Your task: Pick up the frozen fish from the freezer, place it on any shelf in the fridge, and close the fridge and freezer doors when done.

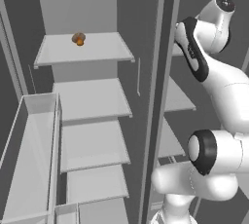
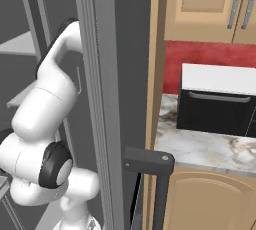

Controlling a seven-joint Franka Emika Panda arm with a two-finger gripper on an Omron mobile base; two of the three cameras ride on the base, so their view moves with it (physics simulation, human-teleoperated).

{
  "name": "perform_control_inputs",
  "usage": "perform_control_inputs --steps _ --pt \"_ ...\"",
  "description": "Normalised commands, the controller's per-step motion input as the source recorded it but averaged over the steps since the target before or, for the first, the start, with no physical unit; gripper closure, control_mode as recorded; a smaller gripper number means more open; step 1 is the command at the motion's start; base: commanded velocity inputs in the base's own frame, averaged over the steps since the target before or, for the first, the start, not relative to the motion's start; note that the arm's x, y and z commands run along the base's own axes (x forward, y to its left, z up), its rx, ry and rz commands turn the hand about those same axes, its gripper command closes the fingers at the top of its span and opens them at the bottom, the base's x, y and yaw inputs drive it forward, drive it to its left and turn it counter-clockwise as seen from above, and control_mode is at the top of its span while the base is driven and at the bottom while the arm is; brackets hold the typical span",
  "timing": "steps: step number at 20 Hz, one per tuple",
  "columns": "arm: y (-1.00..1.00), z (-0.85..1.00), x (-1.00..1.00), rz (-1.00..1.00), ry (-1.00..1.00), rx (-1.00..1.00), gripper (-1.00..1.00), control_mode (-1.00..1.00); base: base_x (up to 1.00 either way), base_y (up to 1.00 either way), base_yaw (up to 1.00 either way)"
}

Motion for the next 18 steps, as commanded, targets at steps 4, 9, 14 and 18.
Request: perform_control_inputs --steps 4,9,14,18 --pt "0.0 -0.09 0.61 -0.01 0.0 0.06 -1.0 -1.0 0.0 0.0 0.0" --pt "0.02 -0.08 0.67 0.0 0.0 0.0 -1.0 -1.0 0.0 0.0 0.0" --pt "0.0 -0.06 0.62 0.0 0.0 0.0 -1.0 -1.0 0.0 0.0 0.0" --pt "0.0 -0.12 0.6 0.0 0.0 0.0 -1.0 -1.0 0.0 0.0 0.0"
